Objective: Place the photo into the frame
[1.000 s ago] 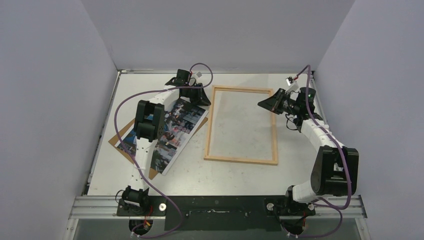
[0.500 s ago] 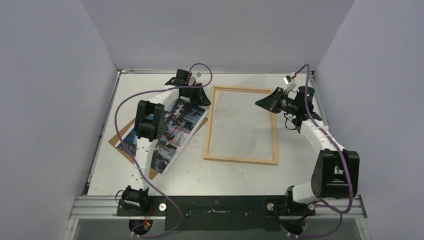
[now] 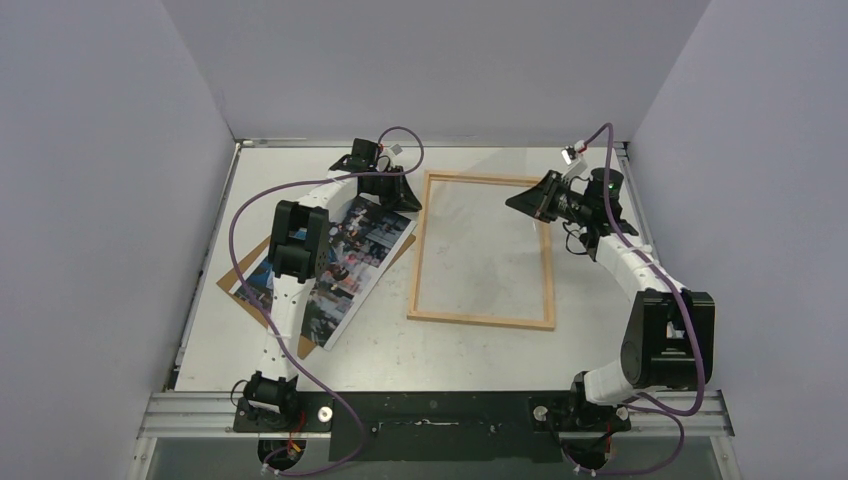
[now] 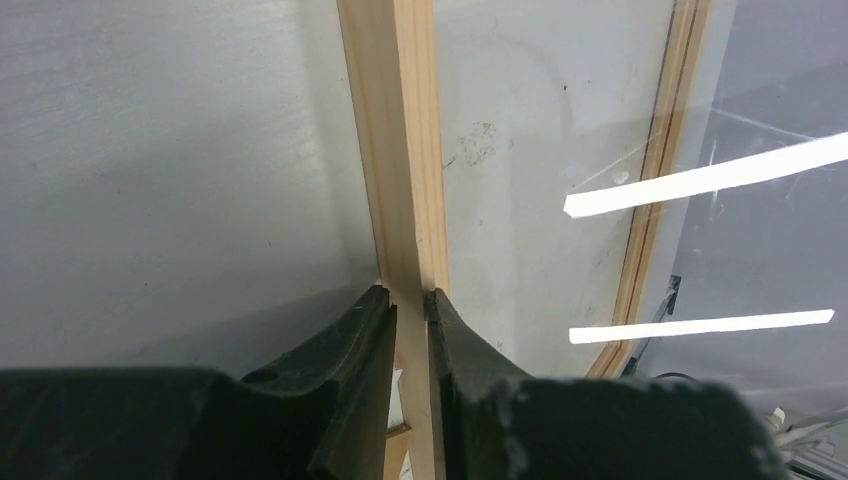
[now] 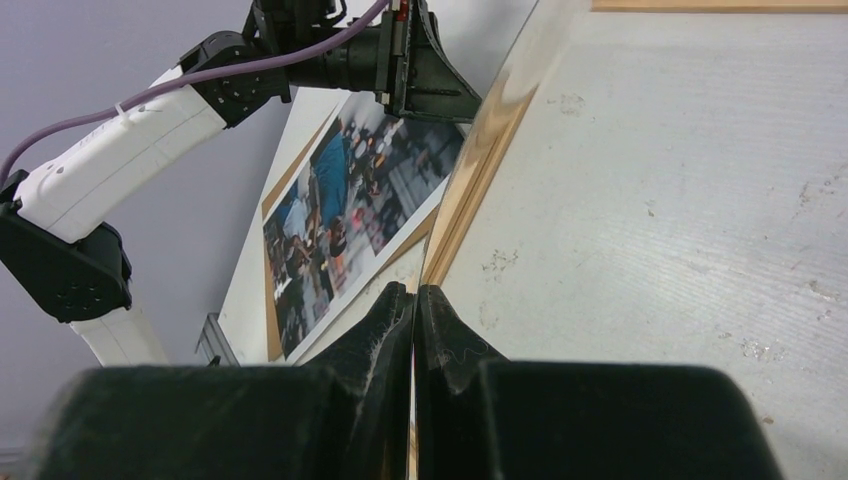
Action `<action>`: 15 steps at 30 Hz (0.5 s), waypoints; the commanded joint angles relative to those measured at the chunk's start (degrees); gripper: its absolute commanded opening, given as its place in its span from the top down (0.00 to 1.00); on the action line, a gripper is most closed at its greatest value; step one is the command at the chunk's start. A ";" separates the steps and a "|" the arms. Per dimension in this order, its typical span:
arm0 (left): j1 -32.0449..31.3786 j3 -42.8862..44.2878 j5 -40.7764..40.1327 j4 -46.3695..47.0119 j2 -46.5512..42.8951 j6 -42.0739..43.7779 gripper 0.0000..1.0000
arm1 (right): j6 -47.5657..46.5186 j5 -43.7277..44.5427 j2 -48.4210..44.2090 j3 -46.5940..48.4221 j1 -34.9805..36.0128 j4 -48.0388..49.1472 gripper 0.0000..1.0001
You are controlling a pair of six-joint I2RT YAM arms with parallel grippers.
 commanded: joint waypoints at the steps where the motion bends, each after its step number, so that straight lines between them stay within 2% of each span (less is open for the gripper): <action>1: 1.18 0.31 -5.34 -1.67 3.51 1.92 0.84 | -1.36 0.04 0.62 3.48 0.42 3.78 1.00; 15: 1.48 0.25 -5.09 -1.58 3.55 1.57 0.85 | -3.98 0.59 3.12 5.73 0.42 1.64 1.00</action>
